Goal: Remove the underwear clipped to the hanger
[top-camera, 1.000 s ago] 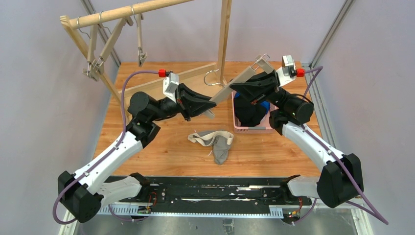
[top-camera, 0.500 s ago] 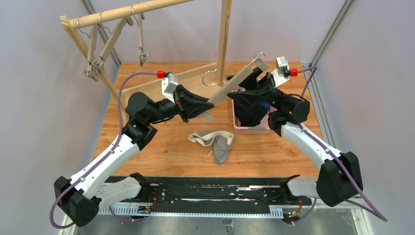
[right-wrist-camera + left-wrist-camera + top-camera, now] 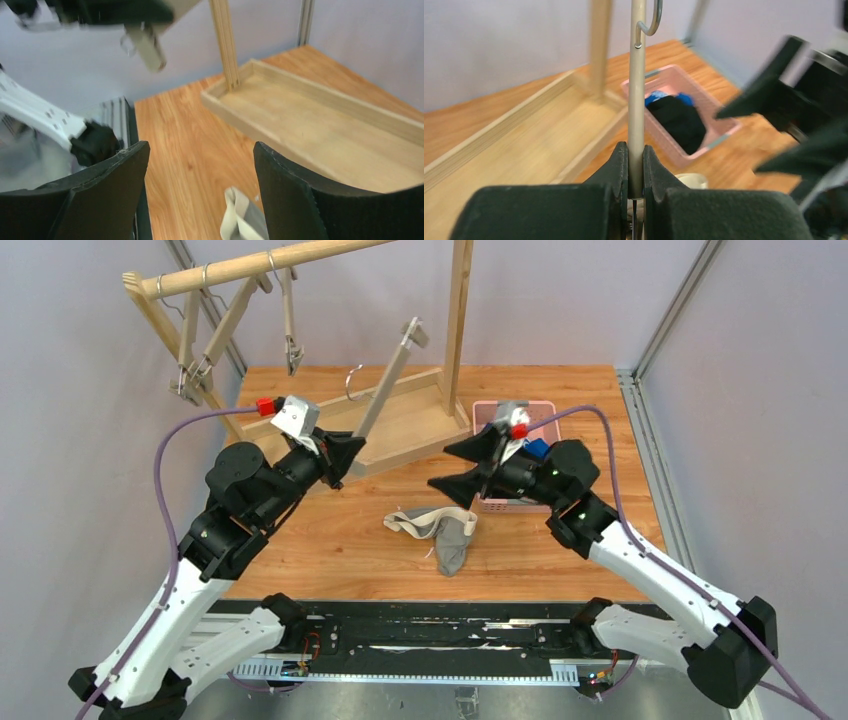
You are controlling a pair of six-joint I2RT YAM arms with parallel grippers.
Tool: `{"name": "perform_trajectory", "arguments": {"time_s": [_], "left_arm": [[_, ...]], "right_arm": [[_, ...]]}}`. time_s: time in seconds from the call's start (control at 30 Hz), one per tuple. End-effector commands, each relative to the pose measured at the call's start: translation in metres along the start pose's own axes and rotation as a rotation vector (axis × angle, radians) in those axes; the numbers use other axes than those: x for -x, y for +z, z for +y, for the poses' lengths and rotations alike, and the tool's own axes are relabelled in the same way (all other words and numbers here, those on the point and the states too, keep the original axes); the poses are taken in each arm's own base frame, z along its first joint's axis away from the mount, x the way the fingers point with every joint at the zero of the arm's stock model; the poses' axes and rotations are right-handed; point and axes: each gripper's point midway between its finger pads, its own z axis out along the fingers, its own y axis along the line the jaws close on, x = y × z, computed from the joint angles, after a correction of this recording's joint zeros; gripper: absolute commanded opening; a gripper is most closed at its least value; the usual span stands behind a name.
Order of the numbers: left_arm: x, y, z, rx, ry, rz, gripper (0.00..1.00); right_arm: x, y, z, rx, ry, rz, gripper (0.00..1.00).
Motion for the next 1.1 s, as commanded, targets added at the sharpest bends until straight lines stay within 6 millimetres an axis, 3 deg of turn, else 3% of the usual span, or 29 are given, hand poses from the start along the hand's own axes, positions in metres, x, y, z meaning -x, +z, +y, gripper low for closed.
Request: {"name": "perform_trajectory", "arguments": {"time_s": [0.0, 0.2, 0.5, 0.67, 0.87, 1.0, 1.03, 1.07], "left_arm": [[-0.016, -0.019, 0.057, 0.315, 0.079, 0.113, 0.00], [-0.019, -0.005, 0.072, 0.401, 0.078, 0.151, 0.00], [-0.009, 0.044, 0.077, 0.424, 0.078, 0.152, 0.00], [-0.005, 0.069, 0.085, 0.459, 0.099, 0.182, 0.00], [0.008, 0.082, 0.096, 0.509, 0.134, 0.193, 0.00], [0.027, 0.086, 0.103, 0.532, 0.134, 0.166, 0.00], [0.032, 0.087, 0.103, 0.532, 0.135, 0.159, 0.00], [0.039, 0.088, 0.103, 0.532, 0.134, 0.146, 0.00]], "right_arm": [[-0.098, -0.028, -0.025, -0.195, -0.203, 0.431, 0.77], [-0.168, -0.048, -0.030, -0.252, -0.106, 0.619, 0.74], [-0.232, -0.049, -0.030, -0.269, -0.034, 0.763, 0.74], [-0.272, -0.055, -0.041, -0.347, 0.019, 0.915, 0.73], [-0.328, -0.069, -0.034, -0.364, 0.033, 1.117, 0.68], [-0.351, -0.073, -0.028, -0.373, 0.001, 1.220, 0.55], [-0.355, -0.074, -0.027, -0.375, -0.007, 1.241, 0.49], [-0.357, -0.074, -0.027, -0.382, -0.017, 1.256, 0.36]]}}
